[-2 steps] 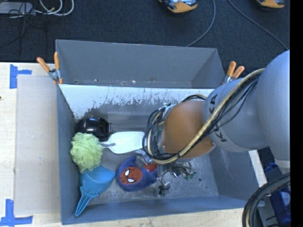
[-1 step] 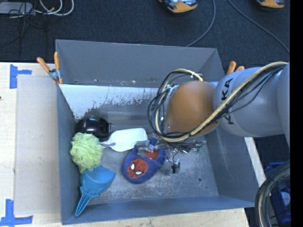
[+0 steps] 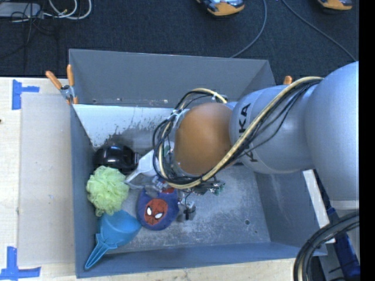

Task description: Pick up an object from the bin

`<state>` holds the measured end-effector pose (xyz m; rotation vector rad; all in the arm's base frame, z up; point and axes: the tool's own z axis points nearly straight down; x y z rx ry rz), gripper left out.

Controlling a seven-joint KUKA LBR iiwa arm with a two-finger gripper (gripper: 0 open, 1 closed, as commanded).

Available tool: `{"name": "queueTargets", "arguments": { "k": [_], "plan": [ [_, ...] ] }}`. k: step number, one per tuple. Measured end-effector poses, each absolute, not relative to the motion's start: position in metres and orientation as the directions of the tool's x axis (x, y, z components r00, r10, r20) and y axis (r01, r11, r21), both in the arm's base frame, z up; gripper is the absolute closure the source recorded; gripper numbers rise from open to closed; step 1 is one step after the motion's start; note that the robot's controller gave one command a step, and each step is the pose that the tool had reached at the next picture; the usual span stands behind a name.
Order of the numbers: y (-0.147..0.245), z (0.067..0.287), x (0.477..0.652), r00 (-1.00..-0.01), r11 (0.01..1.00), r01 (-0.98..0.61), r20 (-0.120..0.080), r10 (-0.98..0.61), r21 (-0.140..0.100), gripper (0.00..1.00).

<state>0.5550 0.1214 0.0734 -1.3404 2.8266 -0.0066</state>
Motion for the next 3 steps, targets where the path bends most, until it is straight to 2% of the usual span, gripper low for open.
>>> {"name": "queueTargets", "arguments": {
  "k": [1, 2, 3],
  "plan": [
    [0.151, 0.075, 0.61, -0.989, 0.989, -0.15, 0.018, -0.149, -0.004, 0.0],
    [0.163, 0.078, 0.598, -0.984, 0.984, 0.175, 0.035, 0.175, -0.017, 0.0],
    [0.162, 0.079, 0.597, -0.984, 0.985, 0.173, 0.045, 0.174, -0.024, 1.0]
  ]
}}
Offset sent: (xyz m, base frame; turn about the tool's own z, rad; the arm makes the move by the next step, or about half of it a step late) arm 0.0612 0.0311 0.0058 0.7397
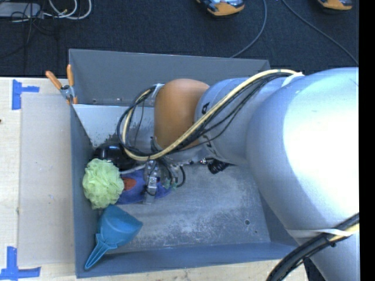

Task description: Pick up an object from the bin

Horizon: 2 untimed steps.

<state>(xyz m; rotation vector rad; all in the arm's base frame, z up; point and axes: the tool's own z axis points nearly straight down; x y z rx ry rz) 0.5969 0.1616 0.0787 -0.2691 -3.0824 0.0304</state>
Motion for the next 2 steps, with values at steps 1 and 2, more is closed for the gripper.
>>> {"name": "queueTargets", "arguments": {
  "k": [1, 2],
  "plan": [
    [0.178, 0.071, 0.535, -0.997, 0.998, 0.058, 0.047, 0.059, -0.019, 1.0],
    [0.127, 0.228, 0.558, -0.997, 0.998, 0.061, 0.039, 0.062, -0.018, 1.0]
  ]
}}
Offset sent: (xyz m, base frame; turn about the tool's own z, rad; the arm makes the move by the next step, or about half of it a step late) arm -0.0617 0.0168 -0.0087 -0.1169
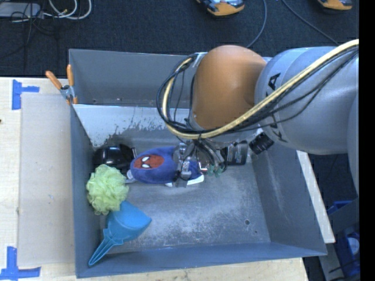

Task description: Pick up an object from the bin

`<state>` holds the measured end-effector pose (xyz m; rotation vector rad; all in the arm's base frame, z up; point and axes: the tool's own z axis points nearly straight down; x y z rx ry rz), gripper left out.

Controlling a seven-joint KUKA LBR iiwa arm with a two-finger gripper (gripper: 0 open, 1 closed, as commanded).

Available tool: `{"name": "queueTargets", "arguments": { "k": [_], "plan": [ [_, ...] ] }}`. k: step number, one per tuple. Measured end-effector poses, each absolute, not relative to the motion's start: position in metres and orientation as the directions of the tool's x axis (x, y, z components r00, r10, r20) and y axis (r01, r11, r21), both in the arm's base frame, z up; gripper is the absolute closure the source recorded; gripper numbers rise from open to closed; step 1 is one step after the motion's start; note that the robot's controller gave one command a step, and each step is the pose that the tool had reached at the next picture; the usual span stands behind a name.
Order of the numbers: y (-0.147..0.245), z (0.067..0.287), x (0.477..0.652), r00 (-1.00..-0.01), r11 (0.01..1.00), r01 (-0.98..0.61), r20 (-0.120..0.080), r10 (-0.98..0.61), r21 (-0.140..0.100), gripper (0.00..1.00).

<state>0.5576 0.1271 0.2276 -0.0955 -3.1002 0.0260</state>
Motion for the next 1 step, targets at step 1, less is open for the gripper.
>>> {"name": "queueTargets", "arguments": {
  "k": [1],
  "plan": [
    [0.1356, 0.0839, 0.5511, -0.984, 0.985, -0.172, 0.05, -0.171, -0.011, 1.0]
  ]
}}
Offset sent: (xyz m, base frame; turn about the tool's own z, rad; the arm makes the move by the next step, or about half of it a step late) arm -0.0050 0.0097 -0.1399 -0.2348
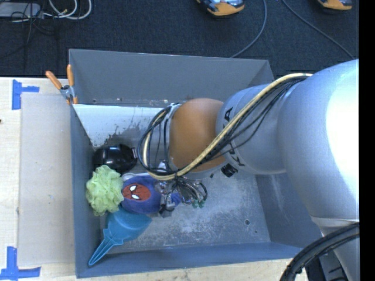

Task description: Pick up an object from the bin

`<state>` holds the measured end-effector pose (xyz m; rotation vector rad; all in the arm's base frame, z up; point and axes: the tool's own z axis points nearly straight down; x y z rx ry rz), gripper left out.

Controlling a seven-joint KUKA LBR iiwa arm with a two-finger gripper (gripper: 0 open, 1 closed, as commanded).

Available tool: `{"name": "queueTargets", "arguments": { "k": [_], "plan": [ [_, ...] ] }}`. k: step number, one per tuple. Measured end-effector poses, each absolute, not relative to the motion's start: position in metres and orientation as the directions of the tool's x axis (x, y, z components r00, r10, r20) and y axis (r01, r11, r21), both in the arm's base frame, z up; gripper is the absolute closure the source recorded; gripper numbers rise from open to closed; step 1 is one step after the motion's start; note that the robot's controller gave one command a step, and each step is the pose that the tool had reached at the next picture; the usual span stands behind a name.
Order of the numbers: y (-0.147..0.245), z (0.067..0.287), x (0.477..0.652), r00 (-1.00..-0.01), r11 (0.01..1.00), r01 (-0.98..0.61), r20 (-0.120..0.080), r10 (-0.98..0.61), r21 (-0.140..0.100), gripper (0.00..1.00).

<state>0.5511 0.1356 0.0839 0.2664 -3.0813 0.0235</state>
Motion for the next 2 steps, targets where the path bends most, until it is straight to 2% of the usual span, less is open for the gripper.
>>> {"name": "queueTargets", "arguments": {
  "k": [1, 2],
  "plan": [
    [0.116, 0.269, 0.59, -0.985, 0.986, -0.166, 0.04, -0.165, -0.012, 1.0],
    [0.096, 0.138, 0.6, -0.95, 0.951, -0.308, 0.046, -0.308, -0.005, 1.0]
  ]
}}
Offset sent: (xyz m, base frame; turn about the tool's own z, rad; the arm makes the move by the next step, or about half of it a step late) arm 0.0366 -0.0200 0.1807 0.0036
